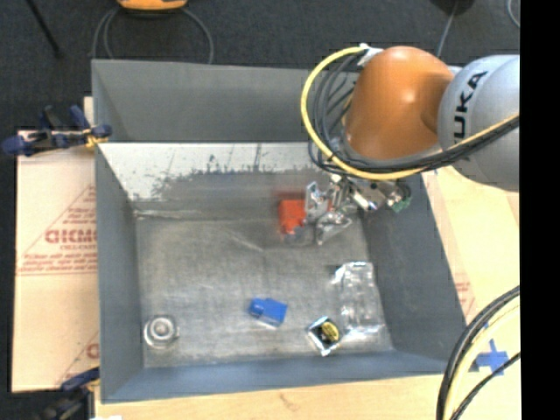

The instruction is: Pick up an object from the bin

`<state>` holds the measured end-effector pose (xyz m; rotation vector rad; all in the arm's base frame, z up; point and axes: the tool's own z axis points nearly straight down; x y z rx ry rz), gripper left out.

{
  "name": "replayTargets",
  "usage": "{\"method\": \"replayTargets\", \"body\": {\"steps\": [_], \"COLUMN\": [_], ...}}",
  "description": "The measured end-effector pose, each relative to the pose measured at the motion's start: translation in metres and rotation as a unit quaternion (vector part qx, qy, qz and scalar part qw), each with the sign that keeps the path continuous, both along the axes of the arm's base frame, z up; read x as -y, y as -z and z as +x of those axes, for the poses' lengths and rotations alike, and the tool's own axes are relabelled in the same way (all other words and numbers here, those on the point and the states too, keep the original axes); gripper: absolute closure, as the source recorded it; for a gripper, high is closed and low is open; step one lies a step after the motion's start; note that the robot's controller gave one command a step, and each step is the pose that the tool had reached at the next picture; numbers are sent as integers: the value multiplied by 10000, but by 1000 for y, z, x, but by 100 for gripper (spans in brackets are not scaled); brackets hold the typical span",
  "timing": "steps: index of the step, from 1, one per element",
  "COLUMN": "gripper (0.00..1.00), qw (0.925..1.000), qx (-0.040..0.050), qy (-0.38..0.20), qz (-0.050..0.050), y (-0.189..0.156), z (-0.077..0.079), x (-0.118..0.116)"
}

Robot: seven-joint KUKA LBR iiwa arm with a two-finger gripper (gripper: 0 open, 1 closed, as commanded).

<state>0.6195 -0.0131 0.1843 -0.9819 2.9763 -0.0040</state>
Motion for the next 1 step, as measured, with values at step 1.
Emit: {"method": "replayTargets", "body": {"steps": [1], "gripper": [100], "qw": [10000], "qx": [-2], "qy": [36], "qz": [6], "y": [-15], "z": [2], "x": [0]}}
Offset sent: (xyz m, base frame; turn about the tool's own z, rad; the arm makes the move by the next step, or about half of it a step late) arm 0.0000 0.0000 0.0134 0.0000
